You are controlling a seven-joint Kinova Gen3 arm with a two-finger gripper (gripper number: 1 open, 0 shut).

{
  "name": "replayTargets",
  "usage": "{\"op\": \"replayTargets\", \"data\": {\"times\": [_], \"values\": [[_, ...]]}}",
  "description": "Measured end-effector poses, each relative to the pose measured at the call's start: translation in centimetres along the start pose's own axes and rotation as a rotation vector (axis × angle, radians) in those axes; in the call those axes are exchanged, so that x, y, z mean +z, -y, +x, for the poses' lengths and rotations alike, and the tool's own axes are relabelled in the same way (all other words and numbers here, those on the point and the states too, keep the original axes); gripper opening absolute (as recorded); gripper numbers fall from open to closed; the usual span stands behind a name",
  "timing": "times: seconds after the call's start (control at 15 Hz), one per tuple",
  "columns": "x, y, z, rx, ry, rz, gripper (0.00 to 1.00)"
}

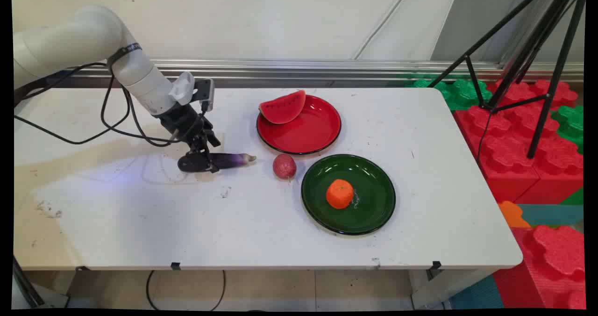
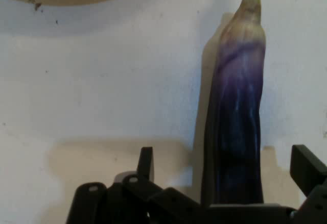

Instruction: Pick up the mandarin from the green plate

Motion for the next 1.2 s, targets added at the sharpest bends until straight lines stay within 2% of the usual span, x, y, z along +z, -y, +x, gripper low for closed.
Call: {"op": "replayTargets", "data": {"times": [0.33, 0.67, 1.2], "values": [[-1.7, 0.0, -0.1, 0.021, -0.023, 0.014, 1.00], [-4.6, -0.5, 0.4, 0.064, -0.083, 0.019, 1.00], [-8.4, -2.3, 2.1, 0.122, -0.175, -0.009, 1.00]]}}
